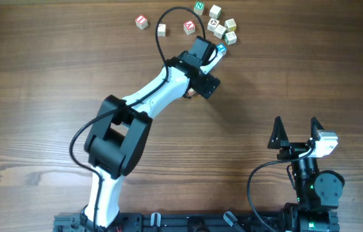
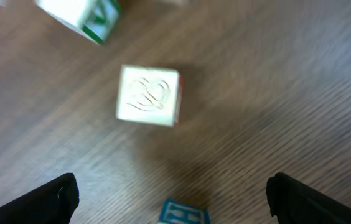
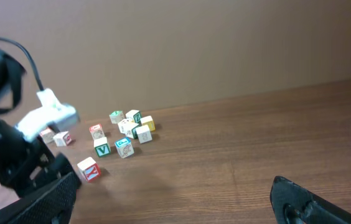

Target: Form a circle

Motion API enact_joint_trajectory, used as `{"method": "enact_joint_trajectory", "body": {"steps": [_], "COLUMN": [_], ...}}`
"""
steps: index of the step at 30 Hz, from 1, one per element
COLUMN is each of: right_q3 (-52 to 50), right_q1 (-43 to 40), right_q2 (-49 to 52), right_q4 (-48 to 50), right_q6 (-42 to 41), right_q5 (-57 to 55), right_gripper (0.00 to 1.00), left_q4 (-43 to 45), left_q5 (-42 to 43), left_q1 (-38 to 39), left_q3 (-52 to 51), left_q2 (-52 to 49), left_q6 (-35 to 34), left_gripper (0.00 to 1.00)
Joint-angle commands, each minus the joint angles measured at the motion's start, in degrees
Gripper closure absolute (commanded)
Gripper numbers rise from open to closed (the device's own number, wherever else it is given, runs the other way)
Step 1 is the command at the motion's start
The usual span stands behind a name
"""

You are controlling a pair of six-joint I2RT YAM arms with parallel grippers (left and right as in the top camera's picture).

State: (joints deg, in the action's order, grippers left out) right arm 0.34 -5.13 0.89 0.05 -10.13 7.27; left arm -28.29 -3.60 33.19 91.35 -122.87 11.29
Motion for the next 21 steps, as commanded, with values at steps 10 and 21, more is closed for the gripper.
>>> {"method": "enact_joint_trajectory", "body": {"steps": [10,21], "right_q3": [0.0,0.0], "right_q1": [0.0,0.0], "right_q2": [-0.5,-0.4], "right_q4": [0.3,1.0], "right_q6": [1.1,-31.8], "right_q5": [-0.5,6.3], "right_gripper": [0.0,0.0], "left_q4": [-10.2,-32.3], "left_q5": [4.5,3.6], "left_q1": [-11.3,-25.7], "left_q3": [0.6,-1.6], "left_q2": [18.0,18.0], "left_q6": [-27.3,-45.1], "left_gripper": [0.0,0.0]}}
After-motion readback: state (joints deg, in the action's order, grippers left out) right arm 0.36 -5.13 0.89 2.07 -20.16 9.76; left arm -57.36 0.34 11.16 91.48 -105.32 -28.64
